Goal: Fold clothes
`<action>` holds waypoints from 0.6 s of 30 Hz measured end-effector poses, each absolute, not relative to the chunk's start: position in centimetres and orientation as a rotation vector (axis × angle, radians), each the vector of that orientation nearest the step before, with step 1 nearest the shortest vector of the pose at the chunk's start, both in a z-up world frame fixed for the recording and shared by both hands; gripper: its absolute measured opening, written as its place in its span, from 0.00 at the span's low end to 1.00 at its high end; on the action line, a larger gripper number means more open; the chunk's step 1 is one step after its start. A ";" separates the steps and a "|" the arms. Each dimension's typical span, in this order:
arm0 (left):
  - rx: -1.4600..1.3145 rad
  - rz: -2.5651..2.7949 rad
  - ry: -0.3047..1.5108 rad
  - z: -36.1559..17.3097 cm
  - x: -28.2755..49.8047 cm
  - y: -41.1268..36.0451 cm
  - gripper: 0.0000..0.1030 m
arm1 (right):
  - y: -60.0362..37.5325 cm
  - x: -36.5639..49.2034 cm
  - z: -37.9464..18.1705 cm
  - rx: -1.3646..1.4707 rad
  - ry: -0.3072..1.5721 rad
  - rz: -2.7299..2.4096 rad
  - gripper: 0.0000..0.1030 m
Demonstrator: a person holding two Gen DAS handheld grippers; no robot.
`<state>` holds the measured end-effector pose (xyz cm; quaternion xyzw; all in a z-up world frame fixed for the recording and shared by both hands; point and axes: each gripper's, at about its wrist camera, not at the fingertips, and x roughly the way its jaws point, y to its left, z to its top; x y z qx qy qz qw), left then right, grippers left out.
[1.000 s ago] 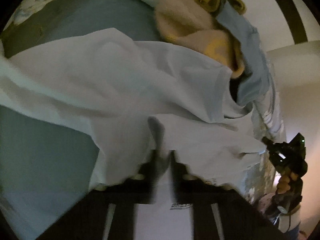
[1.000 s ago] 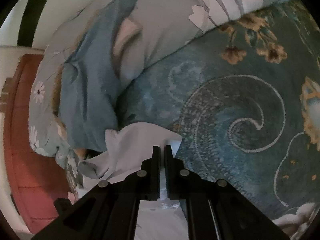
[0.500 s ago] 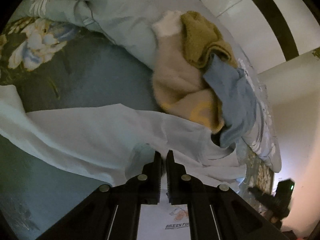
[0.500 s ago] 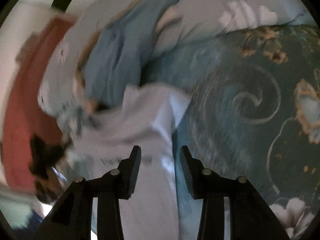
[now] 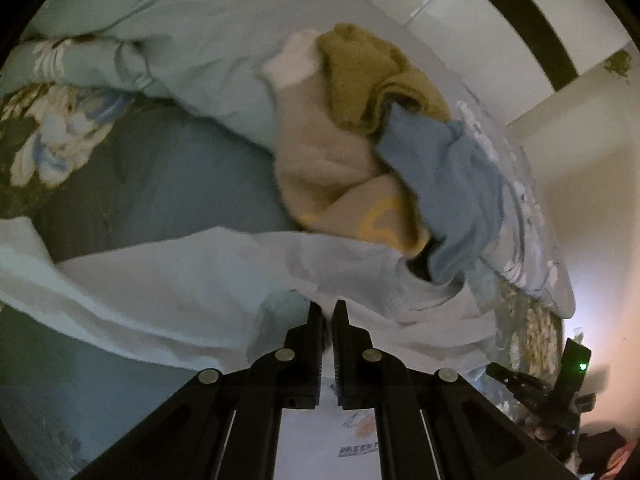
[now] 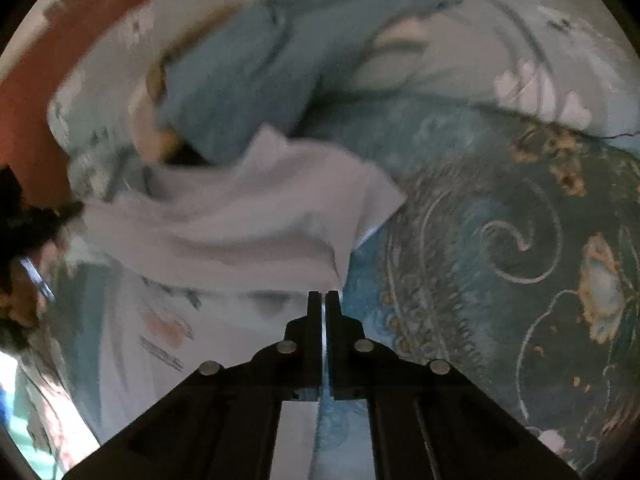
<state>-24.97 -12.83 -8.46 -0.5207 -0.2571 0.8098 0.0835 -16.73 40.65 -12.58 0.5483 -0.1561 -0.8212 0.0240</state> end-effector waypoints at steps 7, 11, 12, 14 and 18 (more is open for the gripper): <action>-1.711 2.387 -0.698 -12.8 -22.6 -12.5 0.05 | 40.5 -14.4 -13.1 1.699 -0.482 -2.508 0.01; -1.818 2.394 -0.727 -15.5 -22.0 -13.8 0.05 | 41.6 -14.3 -13.5 1.683 -0.570 -2.500 0.01; -1.826 2.396 -0.741 -15.7 -22.0 -14.1 0.05 | 42.0 -14.6 -13.4 1.663 -0.612 -2.498 0.01; -1.828 2.400 -0.748 -15.7 -22.3 -14.3 0.06 | 42.8 -15.7 -13.5 1.650 -0.691 -2.494 0.01; -1.823 2.399 -0.692 -14.9 -23.0 -13.7 0.07 | 45.5 -18.3 -14.8 1.665 -0.908 -2.448 0.25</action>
